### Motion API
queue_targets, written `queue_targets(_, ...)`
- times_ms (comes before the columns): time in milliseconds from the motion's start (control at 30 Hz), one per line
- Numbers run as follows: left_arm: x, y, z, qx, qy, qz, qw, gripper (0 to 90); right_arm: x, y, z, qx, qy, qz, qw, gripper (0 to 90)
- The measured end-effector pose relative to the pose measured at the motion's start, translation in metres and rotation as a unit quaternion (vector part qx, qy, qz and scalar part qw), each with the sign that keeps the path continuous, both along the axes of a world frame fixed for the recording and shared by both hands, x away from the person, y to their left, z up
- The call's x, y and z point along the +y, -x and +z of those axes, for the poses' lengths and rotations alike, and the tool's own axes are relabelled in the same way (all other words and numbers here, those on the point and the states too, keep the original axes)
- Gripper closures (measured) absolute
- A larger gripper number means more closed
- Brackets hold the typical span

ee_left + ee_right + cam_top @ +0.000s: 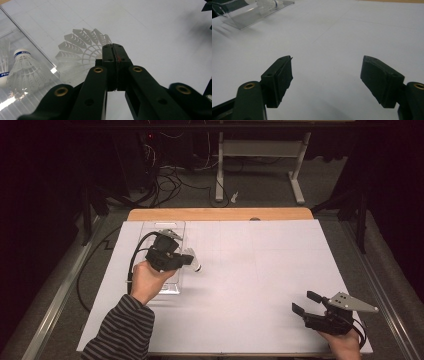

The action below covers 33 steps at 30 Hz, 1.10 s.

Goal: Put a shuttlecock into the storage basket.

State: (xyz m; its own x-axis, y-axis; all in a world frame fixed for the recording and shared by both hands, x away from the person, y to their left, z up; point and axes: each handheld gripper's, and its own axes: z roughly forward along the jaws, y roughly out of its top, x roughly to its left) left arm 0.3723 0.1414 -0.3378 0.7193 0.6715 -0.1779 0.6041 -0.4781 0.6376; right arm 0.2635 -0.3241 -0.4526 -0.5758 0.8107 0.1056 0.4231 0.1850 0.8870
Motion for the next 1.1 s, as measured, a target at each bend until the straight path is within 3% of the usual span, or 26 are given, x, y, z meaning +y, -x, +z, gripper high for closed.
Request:
queue_targets(600, 0.023, 0.001, 0.004, 0.001, 0.002, 0.025, 0.9997, 89.4, 0.0, -0.001, 0.0, 0.0, -0.001, -0.001, 1.0, 26.2)
queue_targets(1100, 0.032, 0.001, 0.006, -0.004, 0.007, 0.039, 0.9992, 89.4, 0.0, 0.0, 0.0, 0.0, -0.001, -0.002, 1.0, 26.3)
